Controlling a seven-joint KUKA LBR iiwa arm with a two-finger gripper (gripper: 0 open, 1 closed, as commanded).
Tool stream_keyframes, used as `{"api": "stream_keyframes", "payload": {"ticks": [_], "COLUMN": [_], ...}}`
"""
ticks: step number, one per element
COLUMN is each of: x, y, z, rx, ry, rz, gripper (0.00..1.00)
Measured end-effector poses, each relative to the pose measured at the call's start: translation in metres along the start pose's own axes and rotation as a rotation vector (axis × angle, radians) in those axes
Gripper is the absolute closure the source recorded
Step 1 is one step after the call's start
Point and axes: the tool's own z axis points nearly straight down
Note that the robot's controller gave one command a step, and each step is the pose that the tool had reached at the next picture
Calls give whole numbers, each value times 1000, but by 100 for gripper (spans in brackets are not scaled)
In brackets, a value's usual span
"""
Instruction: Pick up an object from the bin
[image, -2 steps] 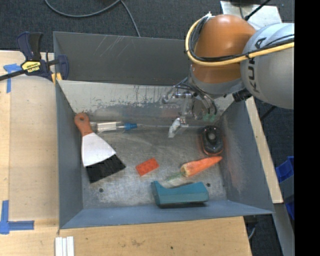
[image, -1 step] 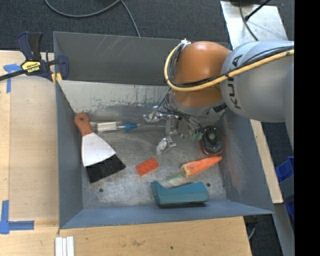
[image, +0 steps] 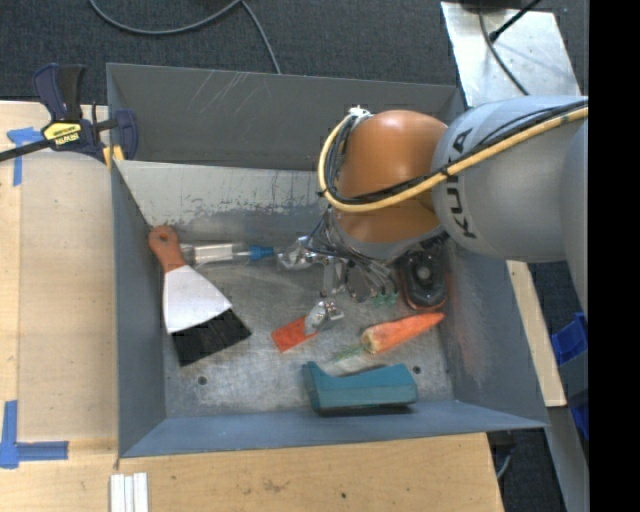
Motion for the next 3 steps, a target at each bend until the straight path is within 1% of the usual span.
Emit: {"api": "stream_keyframes", "payload": {"ticks": [1,2,3], "x": [-1,7,7], "y": [-4,2,2], "z": [1,61,59], "rx": [2,4,2], "ry": [-9,-11,-6], "rz": [-157,-365,-367], "gripper": [0,0,100]}}
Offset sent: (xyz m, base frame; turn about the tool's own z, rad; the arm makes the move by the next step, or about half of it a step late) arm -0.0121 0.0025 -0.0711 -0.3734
